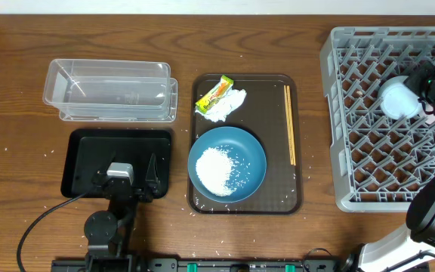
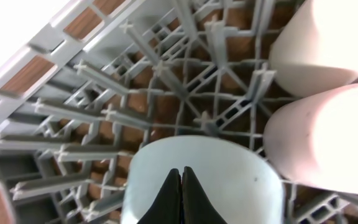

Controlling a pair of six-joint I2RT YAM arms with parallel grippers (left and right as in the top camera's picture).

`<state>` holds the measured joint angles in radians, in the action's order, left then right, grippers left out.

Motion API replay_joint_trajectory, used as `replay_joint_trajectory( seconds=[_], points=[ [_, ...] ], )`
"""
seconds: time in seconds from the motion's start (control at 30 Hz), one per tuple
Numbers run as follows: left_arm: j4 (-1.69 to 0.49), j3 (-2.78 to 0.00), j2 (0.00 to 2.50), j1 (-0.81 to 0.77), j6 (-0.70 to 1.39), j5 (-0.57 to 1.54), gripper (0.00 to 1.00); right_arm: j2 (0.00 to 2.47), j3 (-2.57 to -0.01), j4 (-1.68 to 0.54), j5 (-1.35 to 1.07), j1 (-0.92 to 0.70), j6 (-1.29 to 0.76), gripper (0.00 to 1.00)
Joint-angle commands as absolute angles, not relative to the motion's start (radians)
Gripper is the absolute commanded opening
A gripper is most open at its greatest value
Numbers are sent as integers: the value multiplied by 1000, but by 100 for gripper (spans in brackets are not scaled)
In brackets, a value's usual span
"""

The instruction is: Sort waste into correct bins and load items into the dishwasher rack

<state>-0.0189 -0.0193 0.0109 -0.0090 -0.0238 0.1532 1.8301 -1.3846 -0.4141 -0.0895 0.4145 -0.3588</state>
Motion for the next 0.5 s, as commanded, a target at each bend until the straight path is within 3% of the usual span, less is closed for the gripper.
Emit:
replay_joint_trajectory(
  seconds=[0.0,0.23,0.47],
  points=[
    [-52,-4,4,-12,-30,167,91,1770,-1407,-435,-190,398,-358,1],
    [-52,-4,4,-12,-30,167,91,1781,-1406,-593,-119,397,-359,1],
    [-52,-4,4,-12,-30,167,91,1816,-1406,-613,-30,397,-358,1]
  ],
)
